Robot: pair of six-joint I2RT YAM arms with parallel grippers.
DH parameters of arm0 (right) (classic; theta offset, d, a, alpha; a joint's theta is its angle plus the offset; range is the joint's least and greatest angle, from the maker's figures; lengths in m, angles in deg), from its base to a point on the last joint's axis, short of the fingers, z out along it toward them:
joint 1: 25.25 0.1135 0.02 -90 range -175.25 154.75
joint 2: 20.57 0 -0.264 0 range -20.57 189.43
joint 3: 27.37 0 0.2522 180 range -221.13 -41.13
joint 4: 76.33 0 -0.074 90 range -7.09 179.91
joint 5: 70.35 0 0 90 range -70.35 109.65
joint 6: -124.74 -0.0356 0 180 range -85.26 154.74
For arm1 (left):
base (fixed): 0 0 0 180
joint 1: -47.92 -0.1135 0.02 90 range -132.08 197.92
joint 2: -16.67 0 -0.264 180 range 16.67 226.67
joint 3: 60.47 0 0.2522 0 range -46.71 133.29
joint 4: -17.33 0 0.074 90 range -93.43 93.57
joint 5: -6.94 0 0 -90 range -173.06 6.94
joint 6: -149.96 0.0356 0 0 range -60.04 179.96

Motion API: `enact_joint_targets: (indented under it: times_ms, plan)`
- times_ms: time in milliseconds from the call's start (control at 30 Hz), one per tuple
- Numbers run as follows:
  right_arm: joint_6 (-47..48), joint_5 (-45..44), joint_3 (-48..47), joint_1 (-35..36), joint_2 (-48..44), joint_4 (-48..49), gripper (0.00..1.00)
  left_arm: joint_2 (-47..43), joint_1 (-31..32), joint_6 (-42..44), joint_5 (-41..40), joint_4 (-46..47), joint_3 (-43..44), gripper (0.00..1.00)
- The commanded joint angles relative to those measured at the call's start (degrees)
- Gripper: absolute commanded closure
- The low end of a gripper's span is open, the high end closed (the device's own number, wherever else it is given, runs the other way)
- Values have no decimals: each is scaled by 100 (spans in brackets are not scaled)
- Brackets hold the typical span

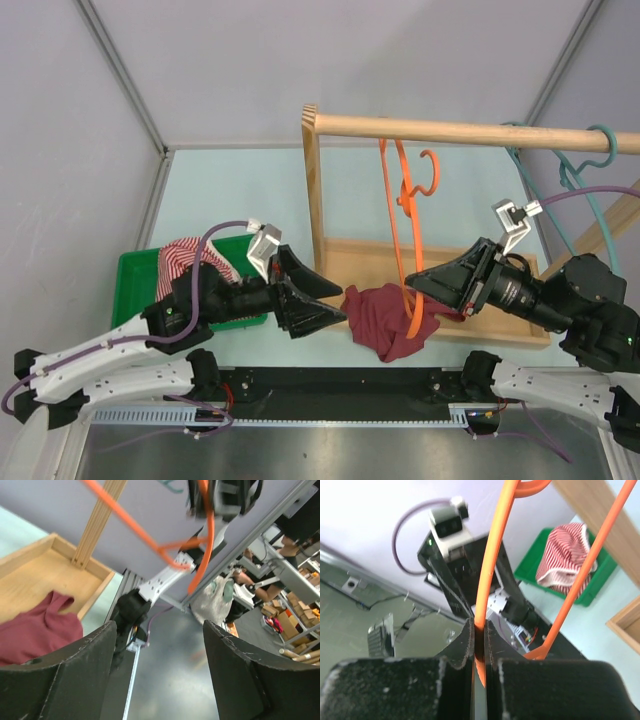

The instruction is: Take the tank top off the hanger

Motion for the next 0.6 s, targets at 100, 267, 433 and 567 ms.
enact_joint_targets:
  times_ms: [100,267,433,567]
  plan:
    - [253,-1060,-605,-13,406,292,100,-674,23,292,156,-426,-670,25]
    - [297,-1288,-685,-13,625,504,100,-816,41,81,138,-426,-1084,25]
    - [218,-1631,-746,-4,731,381,100,-790,225,54,-72,-409,-1348,24]
    - [148,-1816,-738,-13,766,294,100,-570,436,168,-292,-426,-1322,23]
